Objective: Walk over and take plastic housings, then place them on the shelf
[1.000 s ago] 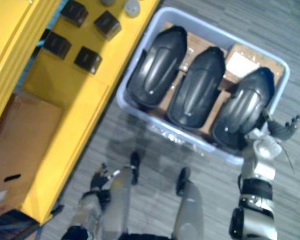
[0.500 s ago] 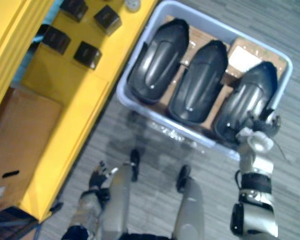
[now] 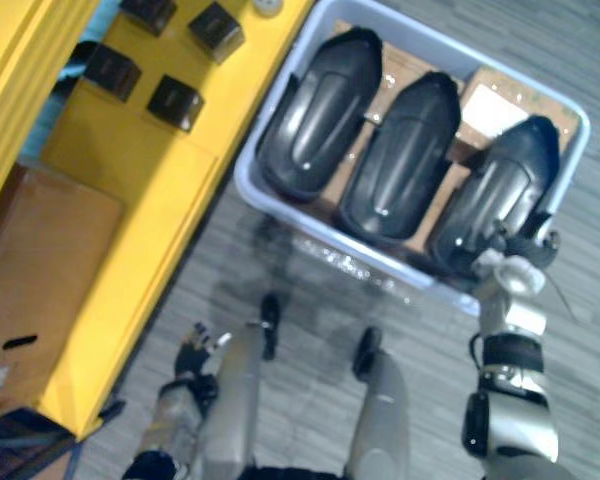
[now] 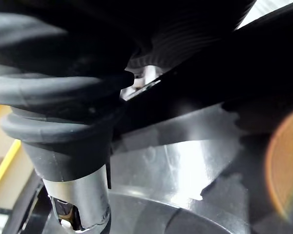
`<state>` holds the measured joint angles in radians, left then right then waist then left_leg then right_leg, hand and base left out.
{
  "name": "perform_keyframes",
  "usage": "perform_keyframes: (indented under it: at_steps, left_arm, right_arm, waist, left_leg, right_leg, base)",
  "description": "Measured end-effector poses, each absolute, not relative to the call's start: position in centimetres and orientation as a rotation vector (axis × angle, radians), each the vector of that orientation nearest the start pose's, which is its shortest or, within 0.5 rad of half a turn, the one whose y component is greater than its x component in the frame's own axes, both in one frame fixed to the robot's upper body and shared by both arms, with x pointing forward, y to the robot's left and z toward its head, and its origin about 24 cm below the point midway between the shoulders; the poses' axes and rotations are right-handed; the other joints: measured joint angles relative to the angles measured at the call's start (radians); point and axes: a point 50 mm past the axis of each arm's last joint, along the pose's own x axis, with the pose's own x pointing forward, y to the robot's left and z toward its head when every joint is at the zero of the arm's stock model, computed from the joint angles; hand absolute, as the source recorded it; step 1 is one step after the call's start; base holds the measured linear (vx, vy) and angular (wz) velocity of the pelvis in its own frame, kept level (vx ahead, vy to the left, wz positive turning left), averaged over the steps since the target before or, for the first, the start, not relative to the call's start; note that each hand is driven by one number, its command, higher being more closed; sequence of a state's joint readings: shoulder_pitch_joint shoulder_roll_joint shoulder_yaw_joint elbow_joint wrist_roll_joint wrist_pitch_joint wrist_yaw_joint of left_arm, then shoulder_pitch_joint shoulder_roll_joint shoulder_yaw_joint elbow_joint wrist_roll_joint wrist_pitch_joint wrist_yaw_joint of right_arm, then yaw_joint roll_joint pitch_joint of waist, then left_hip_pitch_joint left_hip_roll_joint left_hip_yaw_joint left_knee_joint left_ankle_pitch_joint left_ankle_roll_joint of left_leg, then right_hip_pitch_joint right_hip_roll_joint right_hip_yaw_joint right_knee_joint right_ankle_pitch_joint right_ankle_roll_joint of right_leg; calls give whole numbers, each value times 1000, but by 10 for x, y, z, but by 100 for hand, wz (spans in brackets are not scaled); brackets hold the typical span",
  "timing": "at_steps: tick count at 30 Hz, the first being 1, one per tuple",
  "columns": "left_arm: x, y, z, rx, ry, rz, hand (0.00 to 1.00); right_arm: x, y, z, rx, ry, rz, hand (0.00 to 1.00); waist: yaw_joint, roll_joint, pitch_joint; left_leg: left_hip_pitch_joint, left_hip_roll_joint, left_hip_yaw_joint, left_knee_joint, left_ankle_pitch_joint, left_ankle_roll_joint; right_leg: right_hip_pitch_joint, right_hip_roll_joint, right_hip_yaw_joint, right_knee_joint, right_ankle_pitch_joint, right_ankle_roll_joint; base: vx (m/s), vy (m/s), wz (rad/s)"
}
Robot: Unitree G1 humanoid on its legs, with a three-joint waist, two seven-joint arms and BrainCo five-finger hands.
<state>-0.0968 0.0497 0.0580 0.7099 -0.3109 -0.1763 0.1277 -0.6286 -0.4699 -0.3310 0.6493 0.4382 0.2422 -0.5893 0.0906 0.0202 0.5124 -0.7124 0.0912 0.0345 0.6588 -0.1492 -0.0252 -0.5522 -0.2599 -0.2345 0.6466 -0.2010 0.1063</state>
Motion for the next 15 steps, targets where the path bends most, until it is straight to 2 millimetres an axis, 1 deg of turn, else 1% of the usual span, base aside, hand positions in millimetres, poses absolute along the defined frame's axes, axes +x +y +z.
perform_keyframes:
  at_steps: [2,5,7,8,15]
  left_arm:
    - [232,182,-73,-232,420,293,0]
    - [232,181,-72,-233,412,293,0]
    - [233,181,-72,-233,406,293,0]
    - [233,181,-72,-237,402,295,0]
    - [231,183,-73,-266,409,311,0]
  right_arm:
    - [329,-332,110,178,164,-925,100]
    - [327,-339,110,157,175,-945,100]
    - [327,-339,107,158,197,-936,100]
    - [327,-338,102,163,221,-937,100]
    - [326,-339,100,153,248,-935,100]
  waist:
    - [2,0,-1]
    - [6,0,-1]
    - [5,0,-1]
    - [6,1,-1]
    - [5,2,-2]
  left_leg:
    - [-26,1,-3,12,1,2]
    - [-30,-1,2,14,4,2]
    - [-35,0,2,14,9,2]
    - [-39,0,1,14,11,1]
    - [-41,4,1,18,15,-5]
  right_leg:
    - [-25,-1,0,15,0,0]
    - [-38,-5,9,28,0,0]
    - [-46,-4,10,32,0,0]
    - [-52,-4,10,37,-1,-2]
    - [-57,-2,12,45,-3,-5]
  base:
    - [-59,-25,1]
    - [-45,-31,-2]
    - [-26,-40,-2]
    - [-10,-42,0]
    - [0,-39,-1]
